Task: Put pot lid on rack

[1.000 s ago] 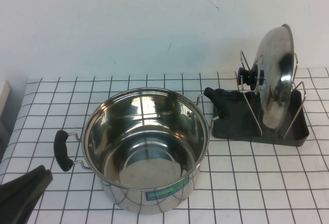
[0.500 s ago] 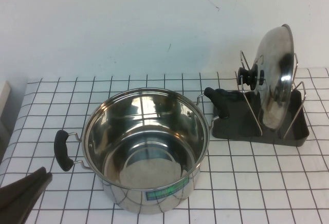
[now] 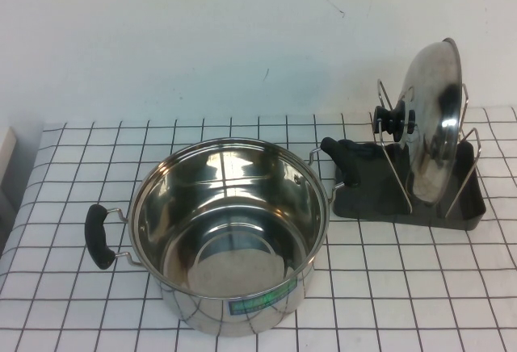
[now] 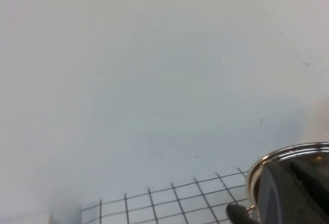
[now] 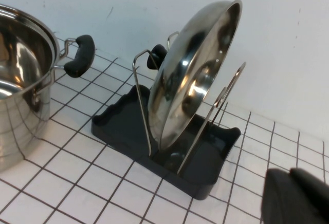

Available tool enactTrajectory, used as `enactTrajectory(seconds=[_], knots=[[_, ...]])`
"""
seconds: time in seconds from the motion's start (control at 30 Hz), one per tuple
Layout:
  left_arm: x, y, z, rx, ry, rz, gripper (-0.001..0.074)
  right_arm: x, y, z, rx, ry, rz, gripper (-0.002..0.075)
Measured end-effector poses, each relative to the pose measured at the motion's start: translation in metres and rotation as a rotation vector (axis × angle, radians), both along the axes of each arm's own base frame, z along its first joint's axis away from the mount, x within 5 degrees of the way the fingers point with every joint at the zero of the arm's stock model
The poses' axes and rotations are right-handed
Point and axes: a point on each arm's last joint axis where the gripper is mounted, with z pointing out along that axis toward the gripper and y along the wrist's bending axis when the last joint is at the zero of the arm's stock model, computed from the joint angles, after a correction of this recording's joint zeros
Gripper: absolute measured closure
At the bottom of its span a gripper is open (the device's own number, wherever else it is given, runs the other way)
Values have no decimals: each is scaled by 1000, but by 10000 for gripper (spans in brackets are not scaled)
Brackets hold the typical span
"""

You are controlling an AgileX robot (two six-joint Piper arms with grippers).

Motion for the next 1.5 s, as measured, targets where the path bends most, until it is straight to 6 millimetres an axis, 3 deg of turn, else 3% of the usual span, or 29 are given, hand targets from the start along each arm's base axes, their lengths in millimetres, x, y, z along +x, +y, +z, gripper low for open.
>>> enactTrajectory(seconds=[0.4,0.97,1.5], knots=[[6,12,-65,-157,174,223,737,0,0,0,0,0,0,725],[1,13,-86,-206,380,270,737,0,0,0,0,0,0,725],[0,13,-86,-203,392,273,737,0,0,0,0,0,0,725]])
